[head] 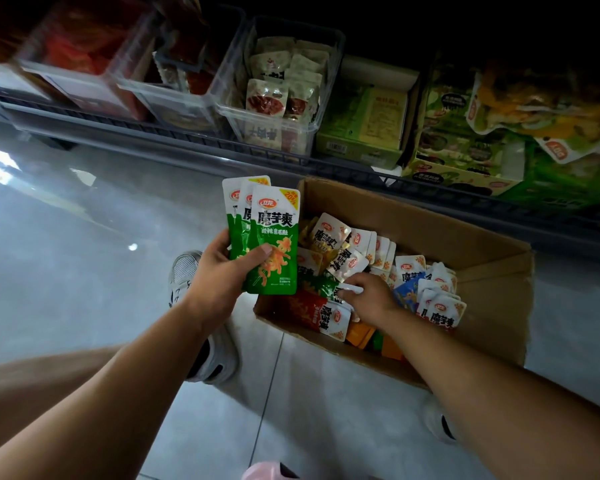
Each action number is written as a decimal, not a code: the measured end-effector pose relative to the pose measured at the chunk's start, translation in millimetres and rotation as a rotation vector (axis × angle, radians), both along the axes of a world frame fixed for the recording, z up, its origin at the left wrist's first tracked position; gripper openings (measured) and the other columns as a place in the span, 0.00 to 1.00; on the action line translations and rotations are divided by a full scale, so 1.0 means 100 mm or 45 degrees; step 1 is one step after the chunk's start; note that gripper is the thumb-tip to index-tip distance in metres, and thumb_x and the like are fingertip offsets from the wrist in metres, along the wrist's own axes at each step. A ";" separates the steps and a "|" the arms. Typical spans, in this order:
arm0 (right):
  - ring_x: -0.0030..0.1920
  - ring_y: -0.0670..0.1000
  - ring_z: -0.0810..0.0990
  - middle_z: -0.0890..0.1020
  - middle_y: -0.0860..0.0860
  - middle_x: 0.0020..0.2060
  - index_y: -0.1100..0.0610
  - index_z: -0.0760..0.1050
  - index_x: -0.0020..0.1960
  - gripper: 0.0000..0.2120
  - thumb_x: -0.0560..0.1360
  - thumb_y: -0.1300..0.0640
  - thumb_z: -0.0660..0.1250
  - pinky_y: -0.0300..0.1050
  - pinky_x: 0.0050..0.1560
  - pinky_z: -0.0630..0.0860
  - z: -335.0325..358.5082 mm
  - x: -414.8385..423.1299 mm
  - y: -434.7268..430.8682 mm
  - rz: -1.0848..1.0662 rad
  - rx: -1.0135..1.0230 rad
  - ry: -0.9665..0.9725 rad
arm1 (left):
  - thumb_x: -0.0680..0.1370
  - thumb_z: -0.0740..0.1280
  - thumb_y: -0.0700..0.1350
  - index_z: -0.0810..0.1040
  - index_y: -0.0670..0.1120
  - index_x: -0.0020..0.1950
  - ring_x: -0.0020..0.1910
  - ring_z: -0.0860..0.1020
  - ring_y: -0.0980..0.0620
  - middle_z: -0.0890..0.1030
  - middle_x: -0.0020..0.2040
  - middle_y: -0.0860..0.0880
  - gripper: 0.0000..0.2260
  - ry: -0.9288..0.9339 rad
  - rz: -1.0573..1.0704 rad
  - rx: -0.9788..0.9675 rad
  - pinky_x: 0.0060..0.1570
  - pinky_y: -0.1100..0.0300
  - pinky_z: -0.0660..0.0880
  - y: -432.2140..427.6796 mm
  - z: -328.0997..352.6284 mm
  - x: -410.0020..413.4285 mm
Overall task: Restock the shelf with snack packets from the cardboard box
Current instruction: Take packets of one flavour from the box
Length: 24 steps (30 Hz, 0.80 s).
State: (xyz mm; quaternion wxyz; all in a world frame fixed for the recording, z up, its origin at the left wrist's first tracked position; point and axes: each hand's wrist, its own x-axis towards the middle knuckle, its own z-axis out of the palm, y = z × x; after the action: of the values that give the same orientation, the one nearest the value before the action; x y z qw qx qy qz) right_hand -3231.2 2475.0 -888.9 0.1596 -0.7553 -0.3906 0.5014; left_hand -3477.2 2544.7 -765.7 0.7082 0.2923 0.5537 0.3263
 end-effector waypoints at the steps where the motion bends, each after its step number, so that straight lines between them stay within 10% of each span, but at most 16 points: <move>1: 0.56 0.55 0.77 0.80 0.50 0.51 0.56 0.80 0.54 0.06 0.79 0.56 0.70 0.43 0.50 0.71 0.04 0.06 -0.01 -0.021 -0.009 0.012 | 0.75 0.72 0.36 0.75 0.46 0.68 0.57 0.85 0.42 0.85 0.59 0.44 0.22 0.009 -0.010 0.002 0.51 0.49 0.84 0.00 0.00 0.00; 8: 0.49 0.58 0.81 0.76 0.55 0.53 0.54 0.73 0.55 0.05 0.80 0.58 0.67 0.48 0.29 0.81 0.62 0.62 0.00 -0.171 0.038 0.090 | 0.77 0.70 0.34 0.76 0.46 0.64 0.52 0.86 0.45 0.86 0.57 0.45 0.17 0.075 -0.069 0.020 0.45 0.52 0.85 0.02 0.11 0.08; 24: 0.31 0.42 0.79 0.85 0.50 0.40 0.51 0.80 0.49 0.05 0.75 0.57 0.74 0.42 0.33 0.75 1.85 0.41 0.26 -0.025 0.276 0.192 | 0.76 0.72 0.41 0.75 0.46 0.68 0.58 0.84 0.41 0.85 0.60 0.44 0.21 -0.065 -0.416 -0.027 0.61 0.39 0.79 -0.26 0.39 0.56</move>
State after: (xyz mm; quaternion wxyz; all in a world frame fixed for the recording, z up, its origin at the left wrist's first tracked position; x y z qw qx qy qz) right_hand -3189.9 2500.8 -704.0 0.2744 -0.6975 -0.4219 0.5100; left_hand -3421.2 2519.0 -726.4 0.7687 0.3627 0.4839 0.2083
